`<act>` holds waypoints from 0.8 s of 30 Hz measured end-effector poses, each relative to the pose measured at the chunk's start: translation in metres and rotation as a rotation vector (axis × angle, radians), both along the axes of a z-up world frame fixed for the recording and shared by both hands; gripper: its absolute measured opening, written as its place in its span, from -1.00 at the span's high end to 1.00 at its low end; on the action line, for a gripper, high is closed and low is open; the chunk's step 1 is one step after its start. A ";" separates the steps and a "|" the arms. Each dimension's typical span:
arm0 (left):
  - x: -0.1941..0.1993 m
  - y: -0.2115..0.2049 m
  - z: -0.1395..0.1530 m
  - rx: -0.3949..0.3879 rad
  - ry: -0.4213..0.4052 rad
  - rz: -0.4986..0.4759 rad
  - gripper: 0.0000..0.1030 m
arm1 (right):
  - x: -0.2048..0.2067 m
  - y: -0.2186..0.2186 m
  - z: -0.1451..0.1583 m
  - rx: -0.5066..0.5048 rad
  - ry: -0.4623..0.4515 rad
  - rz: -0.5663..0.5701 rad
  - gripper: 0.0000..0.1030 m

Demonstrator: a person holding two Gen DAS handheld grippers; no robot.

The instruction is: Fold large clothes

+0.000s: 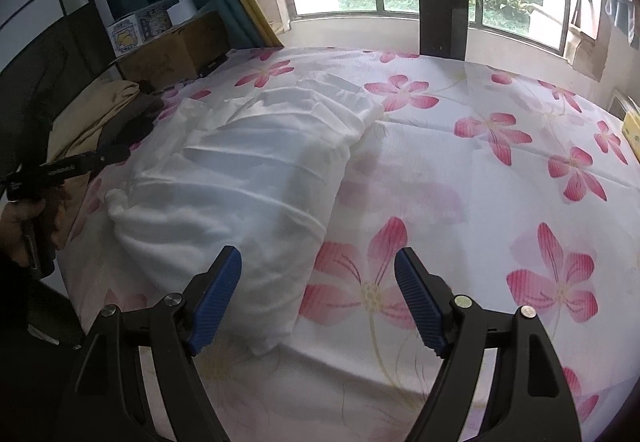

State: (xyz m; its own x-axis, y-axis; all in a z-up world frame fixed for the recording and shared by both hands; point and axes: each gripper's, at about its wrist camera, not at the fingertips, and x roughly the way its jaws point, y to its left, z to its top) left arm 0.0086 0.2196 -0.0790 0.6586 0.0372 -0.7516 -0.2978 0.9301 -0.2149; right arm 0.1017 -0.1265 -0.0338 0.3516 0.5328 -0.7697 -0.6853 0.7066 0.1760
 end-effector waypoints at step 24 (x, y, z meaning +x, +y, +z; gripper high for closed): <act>0.054 0.005 -0.026 -0.322 -0.051 -0.154 -0.61 | 0.051 0.027 -0.007 0.074 0.041 -0.069 -0.53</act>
